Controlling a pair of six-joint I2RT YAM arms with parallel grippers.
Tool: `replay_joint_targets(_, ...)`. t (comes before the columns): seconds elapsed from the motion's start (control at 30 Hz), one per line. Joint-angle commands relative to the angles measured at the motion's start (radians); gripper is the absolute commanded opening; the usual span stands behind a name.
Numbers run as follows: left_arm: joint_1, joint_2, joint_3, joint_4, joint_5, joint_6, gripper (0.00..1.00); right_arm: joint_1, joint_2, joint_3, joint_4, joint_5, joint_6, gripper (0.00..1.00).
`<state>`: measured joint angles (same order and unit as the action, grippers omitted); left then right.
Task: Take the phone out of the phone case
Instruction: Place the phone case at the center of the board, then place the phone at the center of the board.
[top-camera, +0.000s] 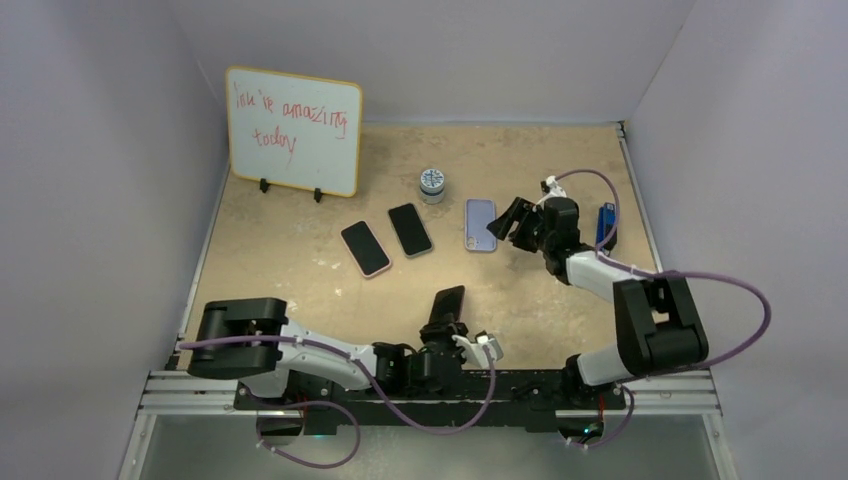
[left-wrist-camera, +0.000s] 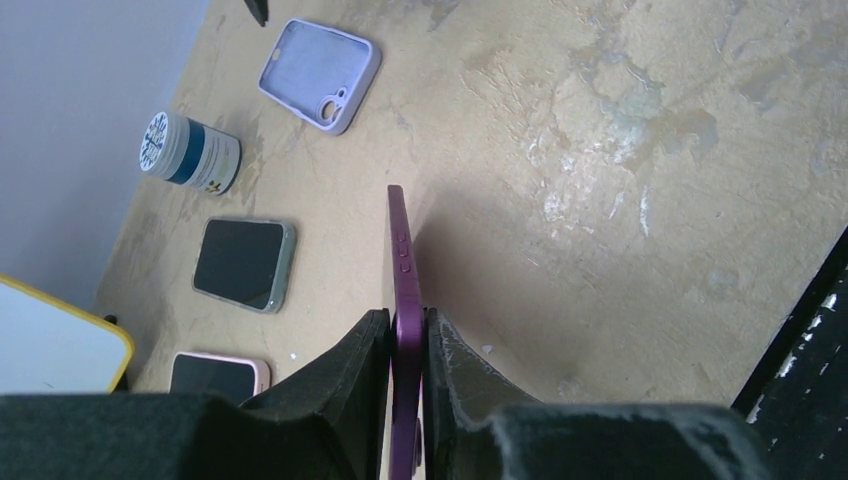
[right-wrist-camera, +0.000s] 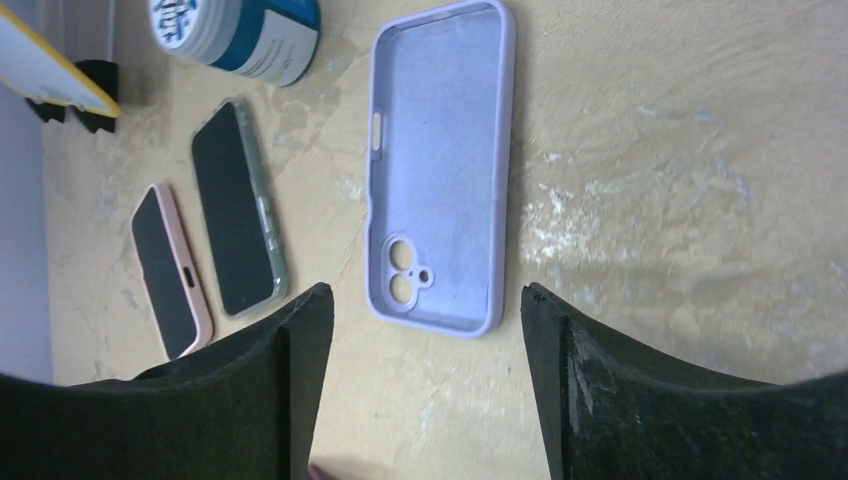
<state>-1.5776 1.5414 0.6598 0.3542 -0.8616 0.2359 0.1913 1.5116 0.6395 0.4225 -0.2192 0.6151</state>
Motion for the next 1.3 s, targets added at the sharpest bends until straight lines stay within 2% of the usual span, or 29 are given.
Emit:
replay_joint_targets(0.0, -0.024, 0.069, 0.053, 0.011, -0.060, -0.006, 0.21, 0.003, -0.146, -0.071, -0.020, 0.023, -0.005, 0.72)
replay_joint_targets(0.23, -0.046, 0.148, 0.092, -0.065, -0.086, -0.068, 0.34, 0.002, -0.400, -0.165, -0.105, 0.032, -0.008, 0.74)
replay_joint_targets(0.43, -0.054, 0.209, 0.139, -0.129, -0.056, -0.145, 0.44, 0.003, -0.542, -0.231, -0.156, 0.020, 0.007, 0.77)
replay_joint_targets(0.6, -0.055, 0.251, 0.158, -0.164, -0.042, -0.222, 0.51, 0.002, -0.623, -0.265, -0.179, -0.029, 0.017, 0.79)
replay_joint_targets(0.93, -0.048, 0.251, 0.200, -0.352, -0.050, -0.394, 0.63, 0.002, -0.765, -0.301, -0.242, -0.044, 0.005, 0.84)
replay_joint_targets(1.13, -0.041, 0.226, 0.216, -0.431, 0.026, -0.466, 0.65, 0.002, -0.794, -0.326, -0.227, -0.058, 0.004, 0.84)
replay_joint_targets(1.27, -0.041, 0.148, 0.206, -0.467, 0.081, -0.516, 0.66, 0.002, -0.797, -0.334, -0.210, -0.073, 0.001, 0.85)
